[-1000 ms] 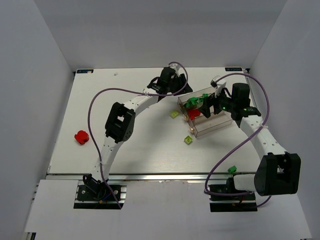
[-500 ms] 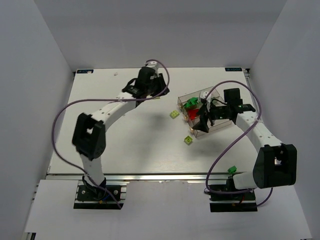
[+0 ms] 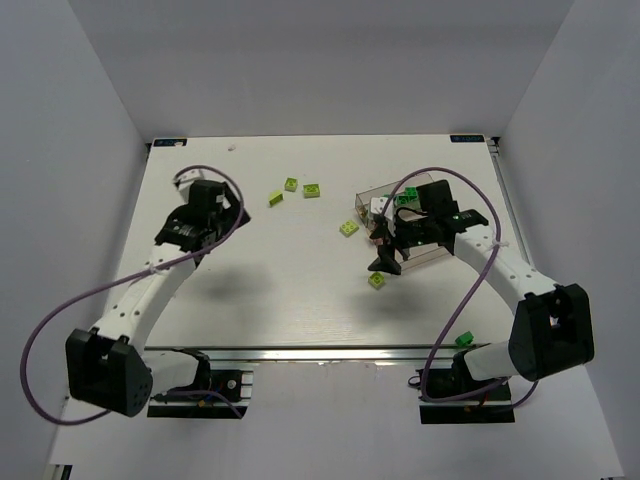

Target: Sort the legos into containers by color

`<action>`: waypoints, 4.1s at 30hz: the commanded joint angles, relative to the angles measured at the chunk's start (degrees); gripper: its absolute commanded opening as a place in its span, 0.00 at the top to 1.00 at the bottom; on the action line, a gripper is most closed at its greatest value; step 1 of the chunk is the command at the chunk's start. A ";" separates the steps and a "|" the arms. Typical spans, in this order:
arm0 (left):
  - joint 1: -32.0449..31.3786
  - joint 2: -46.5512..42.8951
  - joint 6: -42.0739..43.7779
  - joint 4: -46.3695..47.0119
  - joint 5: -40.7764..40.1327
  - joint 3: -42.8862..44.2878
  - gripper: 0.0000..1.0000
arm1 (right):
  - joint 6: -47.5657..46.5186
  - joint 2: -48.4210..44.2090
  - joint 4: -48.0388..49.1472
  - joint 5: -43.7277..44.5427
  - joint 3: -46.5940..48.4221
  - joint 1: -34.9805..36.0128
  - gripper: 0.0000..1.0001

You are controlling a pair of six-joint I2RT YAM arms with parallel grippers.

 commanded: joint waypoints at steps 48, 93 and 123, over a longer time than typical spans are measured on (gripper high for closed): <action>40.48 23.22 13.12 -1.95 11.07 -2.52 0.43 | 24.82 3.84 16.78 4.02 3.24 5.24 0.11; -3.99 7.39 -37.85 24.41 27.95 -5.24 0.81 | 71.84 18.86 30.22 27.14 20.55 20.88 0.13; -4.78 7.04 -38.82 26.70 28.66 -7.09 0.27 | 73.86 21.77 35.76 21.43 21.17 19.92 1.00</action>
